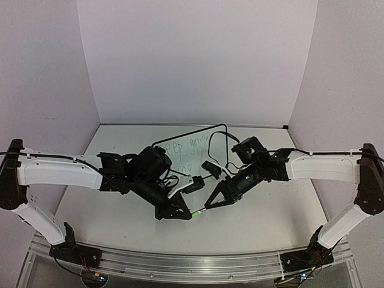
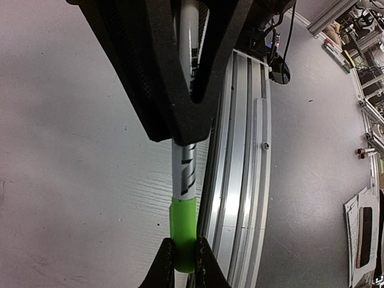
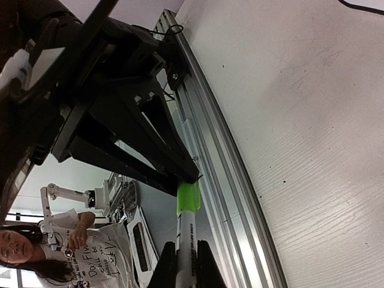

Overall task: Write a sentence on the whiteboard
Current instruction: Insert the whiteboard marker without the cap into the pen cap, then put down the whiteboard marker at the center of the board.

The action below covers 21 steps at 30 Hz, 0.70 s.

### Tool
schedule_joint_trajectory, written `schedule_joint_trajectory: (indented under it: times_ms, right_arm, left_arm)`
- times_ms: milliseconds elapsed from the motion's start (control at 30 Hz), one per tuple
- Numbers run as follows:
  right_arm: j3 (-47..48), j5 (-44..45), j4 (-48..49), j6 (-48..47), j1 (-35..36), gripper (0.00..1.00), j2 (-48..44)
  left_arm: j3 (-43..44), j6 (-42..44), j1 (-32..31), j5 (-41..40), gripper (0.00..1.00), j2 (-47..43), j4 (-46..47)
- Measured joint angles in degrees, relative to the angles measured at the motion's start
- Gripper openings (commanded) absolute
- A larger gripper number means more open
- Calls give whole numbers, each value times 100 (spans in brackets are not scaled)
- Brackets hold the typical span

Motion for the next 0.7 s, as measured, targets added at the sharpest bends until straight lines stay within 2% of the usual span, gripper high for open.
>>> schedule_joint_trajectory:
  times_ms: [133, 333, 433, 567, 700]
  right_arm:
    - [0, 404, 8, -45, 41, 8, -121]
    - [-7, 1567, 86, -182, 53, 41, -492]
    - [-63, 2037, 106, -191, -309, 55, -784]
    - [-104, 2691, 118, -197, -826, 67, -1210]
    - [-127, 3429, 132, -126, -891, 76, -1566]
  left_arm:
    - [-54, 20, 0, -213, 0, -15, 67]
    - [-846, -273, 0, -658, 0, -480, 971]
    - [-1302, -540, 4, -802, 0, -810, 1104]
    - [-1817, -881, 4, -953, 0, -1104, 1095]
    - [-2133, -1327, 2, -1275, 0, -1292, 1029]
